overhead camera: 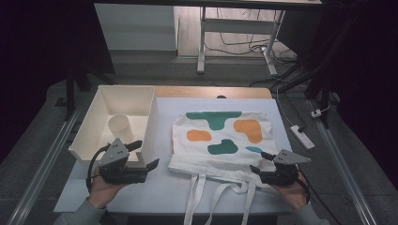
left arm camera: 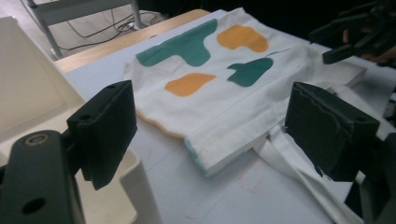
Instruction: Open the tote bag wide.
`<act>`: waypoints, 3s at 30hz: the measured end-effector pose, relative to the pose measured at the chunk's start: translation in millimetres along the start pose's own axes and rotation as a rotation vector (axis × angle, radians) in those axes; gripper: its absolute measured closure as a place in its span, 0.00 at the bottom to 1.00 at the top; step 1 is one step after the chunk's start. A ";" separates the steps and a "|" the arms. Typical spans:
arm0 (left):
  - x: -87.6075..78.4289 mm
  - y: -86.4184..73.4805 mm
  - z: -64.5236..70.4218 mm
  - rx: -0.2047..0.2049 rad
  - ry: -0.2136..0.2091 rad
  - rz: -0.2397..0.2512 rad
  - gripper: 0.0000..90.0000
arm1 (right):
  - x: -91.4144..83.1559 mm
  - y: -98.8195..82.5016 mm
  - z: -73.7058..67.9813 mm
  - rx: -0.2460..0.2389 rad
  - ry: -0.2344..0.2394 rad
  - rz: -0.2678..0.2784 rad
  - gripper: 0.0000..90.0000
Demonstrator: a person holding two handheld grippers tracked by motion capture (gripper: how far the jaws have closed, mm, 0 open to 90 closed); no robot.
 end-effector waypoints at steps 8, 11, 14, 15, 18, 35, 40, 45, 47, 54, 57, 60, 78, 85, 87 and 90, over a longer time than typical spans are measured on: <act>23.1 1.4 26.0 0.060 -0.087 -0.052 0.19 | 1.7 -0.1 -1.6 -0.002 0.004 -0.004 0.34; 34.2 0.3 36.8 0.082 -0.119 -0.073 0.19 | 2.0 -0.8 -1.3 0.000 0.004 -0.006 0.34; 46.2 -2.0 46.6 0.109 -0.139 -0.102 0.19 | 2.1 -1.5 -1.0 0.001 0.006 -0.008 0.34; 50.0 -2.9 49.6 0.117 -0.147 -0.111 0.19 | 2.0 -1.4 -1.1 0.000 0.006 -0.008 0.34; 62.6 -5.9 57.0 0.131 -0.170 -0.139 0.19 | 2.0 -0.6 -1.9 0.000 0.008 -0.005 0.34; 126.3 -33.0 67.3 0.123 -0.216 -0.282 0.20 | 1.2 11.7 -17.2 -0.052 0.025 0.015 0.35; 125.1 -39.7 64.1 0.114 -0.217 -0.287 0.20 | 1.3 22.4 -32.1 -0.055 0.077 0.023 0.36; 121.7 -46.9 58.1 0.105 -0.212 -0.290 0.20 | 13.0 26.8 -55.8 -0.099 0.154 -0.021 0.36; 121.5 -47.6 57.1 0.100 -0.209 -0.289 0.20 | 17.4 26.6 -64.8 -0.114 0.186 -0.045 0.37; 121.9 -50.0 53.6 0.083 -0.206 -0.294 0.20 | 23.5 18.7 -83.3 -0.158 0.246 -0.147 0.37; 123.5 -51.8 53.7 0.078 -0.206 -0.299 0.20 | 22.3 17.1 -90.8 -0.165 0.286 -0.168 0.36; 124.1 -52.9 53.7 0.074 -0.206 -0.302 0.20 | 22.7 16.9 -97.7 -0.179 0.308 -0.178 0.36; 125.2 -54.7 54.0 0.076 -0.205 -0.307 0.20 | 58.6 -2.1 -137.0 -0.349 0.334 -0.360 0.37; 124.7 -54.9 54.0 0.081 -0.203 -0.310 0.20 | 68.6 -5.7 -131.2 -0.373 0.242 -0.393 0.61; 124.2 -54.9 53.8 0.079 -0.202 -0.308 0.20 | 69.5 -4.0 -127.8 -0.352 0.224 -0.387 0.81; 123.5 -54.8 53.1 0.077 -0.197 -0.308 0.19 | 65.0 2.0 -125.3 -0.332 0.222 -0.351 0.93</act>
Point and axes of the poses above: each handheld gripper's, and its own axes: x roughly forward along the jaws, y roughly out of its top, z roughly to its right, the point moved 7 cm from there along x, roughly forward along the jaws, and after that the axes turned 5 degrees about y, right-handed, at the moved point
